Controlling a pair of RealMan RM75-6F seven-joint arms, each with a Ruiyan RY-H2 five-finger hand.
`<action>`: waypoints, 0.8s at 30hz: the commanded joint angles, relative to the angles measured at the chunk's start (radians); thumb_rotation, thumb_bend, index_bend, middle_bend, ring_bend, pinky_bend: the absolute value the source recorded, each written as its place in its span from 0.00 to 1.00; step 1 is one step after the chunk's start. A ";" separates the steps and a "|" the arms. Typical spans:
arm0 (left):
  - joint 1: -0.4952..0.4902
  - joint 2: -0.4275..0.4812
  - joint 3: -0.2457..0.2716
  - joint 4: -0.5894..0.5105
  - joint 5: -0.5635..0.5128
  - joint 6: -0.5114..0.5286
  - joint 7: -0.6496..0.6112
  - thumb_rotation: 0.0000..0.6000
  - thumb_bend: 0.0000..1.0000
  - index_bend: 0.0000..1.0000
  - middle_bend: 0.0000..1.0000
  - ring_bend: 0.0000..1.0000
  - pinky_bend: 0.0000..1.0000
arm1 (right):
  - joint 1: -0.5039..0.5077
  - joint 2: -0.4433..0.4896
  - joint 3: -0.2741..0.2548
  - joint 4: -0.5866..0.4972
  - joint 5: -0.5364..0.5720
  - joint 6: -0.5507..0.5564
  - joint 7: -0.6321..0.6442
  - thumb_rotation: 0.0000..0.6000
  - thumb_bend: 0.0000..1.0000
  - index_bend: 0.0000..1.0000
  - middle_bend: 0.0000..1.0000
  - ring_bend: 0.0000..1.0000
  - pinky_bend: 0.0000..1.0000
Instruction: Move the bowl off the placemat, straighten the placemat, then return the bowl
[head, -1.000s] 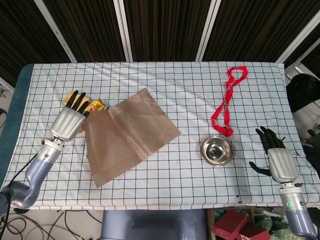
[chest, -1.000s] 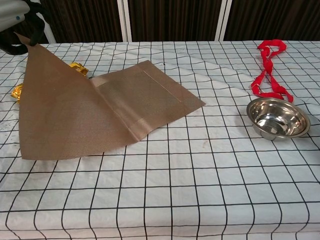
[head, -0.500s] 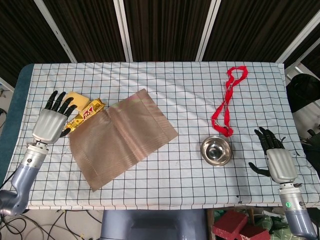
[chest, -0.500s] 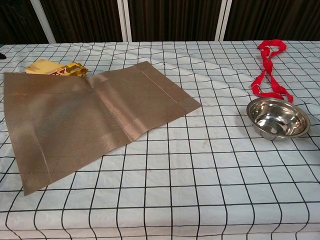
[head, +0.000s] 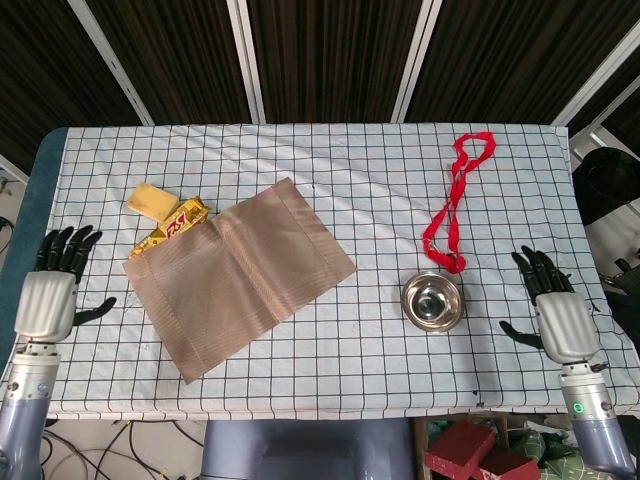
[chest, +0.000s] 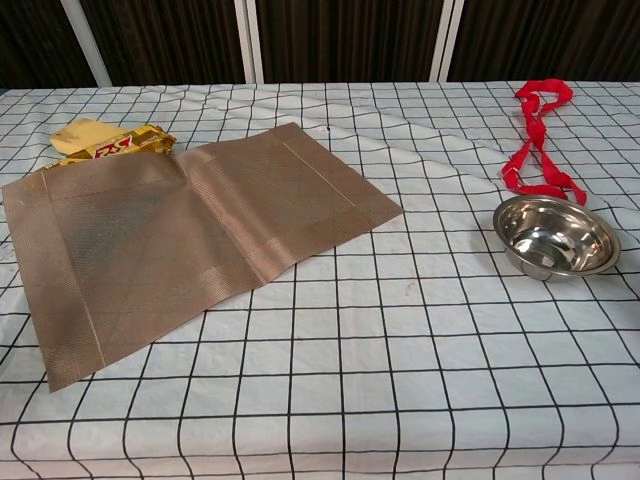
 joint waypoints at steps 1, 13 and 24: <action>0.057 -0.005 0.024 -0.042 0.000 0.069 0.041 1.00 0.02 0.05 0.03 0.00 0.00 | 0.003 0.006 0.005 -0.011 -0.010 0.009 -0.013 1.00 0.09 0.00 0.00 0.00 0.18; 0.113 -0.043 0.015 0.008 0.036 0.148 0.009 1.00 0.02 0.01 0.00 0.00 0.00 | 0.141 0.002 0.067 -0.108 -0.070 -0.085 -0.228 1.00 0.03 0.02 0.00 0.00 0.18; 0.113 -0.040 -0.004 0.041 0.033 0.106 -0.061 1.00 0.02 0.01 0.00 0.00 0.00 | 0.389 -0.142 0.158 -0.089 0.029 -0.347 -0.524 1.00 0.03 0.15 0.05 0.03 0.19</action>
